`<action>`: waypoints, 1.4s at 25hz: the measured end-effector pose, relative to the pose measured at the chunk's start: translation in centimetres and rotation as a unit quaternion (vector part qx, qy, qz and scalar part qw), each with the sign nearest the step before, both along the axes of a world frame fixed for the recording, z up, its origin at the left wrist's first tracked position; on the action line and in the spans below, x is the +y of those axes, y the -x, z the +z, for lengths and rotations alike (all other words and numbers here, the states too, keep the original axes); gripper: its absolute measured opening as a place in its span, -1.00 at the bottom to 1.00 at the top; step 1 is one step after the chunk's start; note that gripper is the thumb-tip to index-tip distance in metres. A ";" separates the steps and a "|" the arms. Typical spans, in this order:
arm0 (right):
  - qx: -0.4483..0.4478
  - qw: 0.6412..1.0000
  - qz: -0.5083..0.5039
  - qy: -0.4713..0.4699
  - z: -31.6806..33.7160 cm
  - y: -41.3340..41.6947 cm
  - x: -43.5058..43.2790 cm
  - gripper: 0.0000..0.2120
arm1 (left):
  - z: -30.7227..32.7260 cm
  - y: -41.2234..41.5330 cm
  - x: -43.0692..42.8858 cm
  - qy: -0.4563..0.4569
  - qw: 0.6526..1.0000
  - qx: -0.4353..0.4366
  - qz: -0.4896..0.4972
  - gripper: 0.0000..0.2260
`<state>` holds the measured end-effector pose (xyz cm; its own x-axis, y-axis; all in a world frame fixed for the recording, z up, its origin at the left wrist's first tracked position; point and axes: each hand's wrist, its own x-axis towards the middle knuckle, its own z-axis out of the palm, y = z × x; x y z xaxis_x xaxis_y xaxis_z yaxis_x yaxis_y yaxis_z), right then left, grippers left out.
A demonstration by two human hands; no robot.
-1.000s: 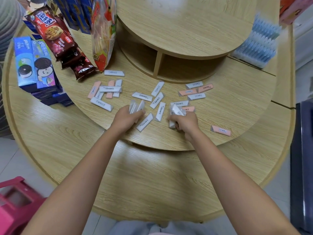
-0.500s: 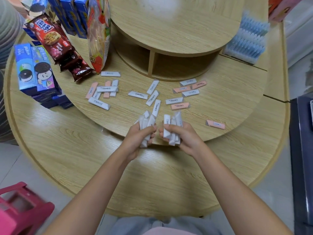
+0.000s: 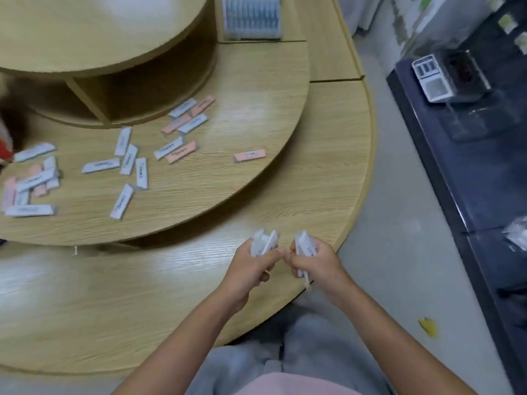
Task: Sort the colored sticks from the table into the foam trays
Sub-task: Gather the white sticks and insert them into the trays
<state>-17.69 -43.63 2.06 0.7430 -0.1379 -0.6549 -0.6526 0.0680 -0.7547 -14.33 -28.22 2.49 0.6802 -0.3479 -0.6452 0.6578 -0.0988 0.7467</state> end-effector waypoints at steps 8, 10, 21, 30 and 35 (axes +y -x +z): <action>0.025 0.991 -0.127 0.031 -0.3 5.2 -19.1 -0.84 | 0.3 0.2 -21.6 -0.012 0.996 -0.036 -0.084 -0.85; 0.022 0.987 -0.144 0.068 0.0 5.2 -24.7 -0.85 | 0.3 0.6 -27.5 -0.001 0.996 -0.025 -0.086 -0.86; 0.001 0.992 -0.094 0.080 1.4 -10.8 -42.8 -0.84 | -0.8 -10.1 -44.2 0.070 0.997 0.040 0.000 -0.79; 0.021 0.995 -0.034 0.088 2.1 -29.4 -52.1 -0.88 | 1.7 -33.4 -52.7 0.045 0.996 -0.064 0.040 -0.81; 0.044 0.996 0.014 0.074 0.8 -38.6 -56.2 -0.84 | 0.8 -41.4 -55.7 0.023 0.992 -0.068 0.105 -0.86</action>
